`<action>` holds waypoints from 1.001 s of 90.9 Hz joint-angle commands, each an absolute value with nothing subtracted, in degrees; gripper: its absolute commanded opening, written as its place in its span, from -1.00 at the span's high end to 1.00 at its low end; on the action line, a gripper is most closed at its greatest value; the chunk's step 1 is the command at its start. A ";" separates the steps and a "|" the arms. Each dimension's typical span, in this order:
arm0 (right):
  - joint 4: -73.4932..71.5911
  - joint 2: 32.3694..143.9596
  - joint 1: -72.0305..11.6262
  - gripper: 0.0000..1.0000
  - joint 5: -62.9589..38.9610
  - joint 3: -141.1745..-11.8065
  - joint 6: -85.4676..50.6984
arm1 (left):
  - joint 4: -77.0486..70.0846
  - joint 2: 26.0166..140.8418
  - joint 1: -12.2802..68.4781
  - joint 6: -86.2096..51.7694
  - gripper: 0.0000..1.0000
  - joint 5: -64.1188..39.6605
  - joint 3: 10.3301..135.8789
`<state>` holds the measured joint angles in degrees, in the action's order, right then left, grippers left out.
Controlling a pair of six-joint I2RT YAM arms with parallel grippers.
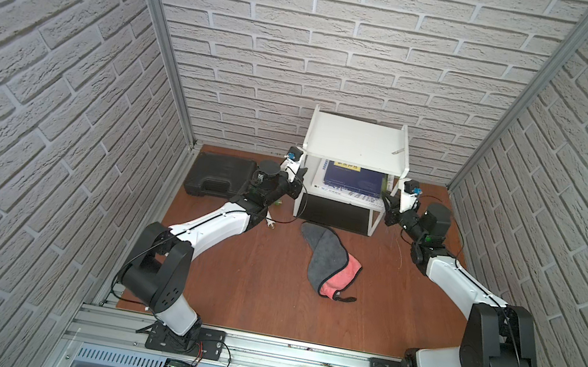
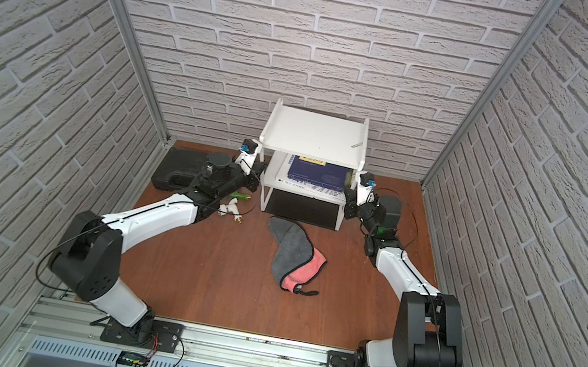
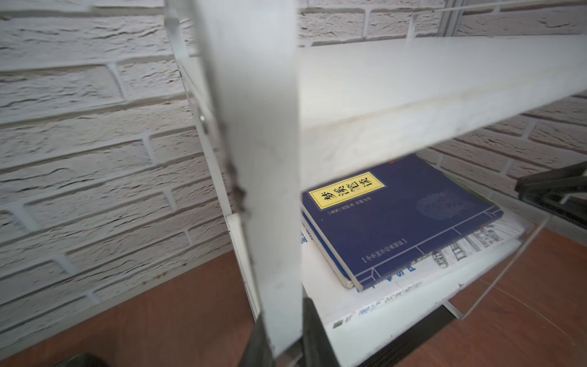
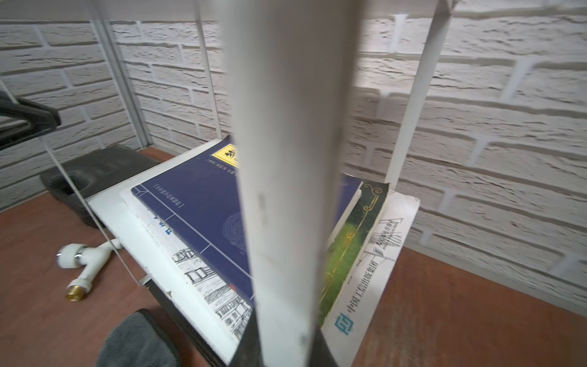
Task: Wipe the bookshelf clean with a cloth
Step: Move the shelf to the center of the board, then pick up the cleaning item at the center of the board.
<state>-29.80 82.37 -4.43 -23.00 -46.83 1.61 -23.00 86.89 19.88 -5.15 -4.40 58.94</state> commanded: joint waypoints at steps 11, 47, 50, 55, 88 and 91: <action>-25.06 78.85 -11.12 0.94 -17.92 -47.28 -6.08 | -16.53 80.33 16.52 0.50 1.00 -0.10 54.10; 13.07 63.53 -13.15 -1.00 -7.09 -42.77 -17.75 | -22.02 69.52 16.31 -6.25 -0.70 -0.42 43.99; 15.06 62.06 -14.44 -1.00 -7.12 -41.44 -18.25 | -21.93 68.74 16.28 -6.57 -0.91 0.23 43.10; 16.30 60.72 -17.64 -1.00 -7.50 -39.72 -19.15 | -21.72 67.63 16.19 -7.00 -0.96 2.08 41.51; 17.75 92.99 -44.08 -1.00 15.45 -50.90 -24.30 | -18.73 64.46 10.54 -18.78 -0.96 8.33 35.92; 18.37 96.86 -44.84 -1.00 16.19 -52.52 -24.79 | -17.52 64.49 9.49 -19.78 -0.97 7.45 36.33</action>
<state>15.57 87.57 -41.91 5.82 -47.46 -21.76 -18.35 66.04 12.43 -13.85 6.72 35.90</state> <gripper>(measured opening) 0.999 0.983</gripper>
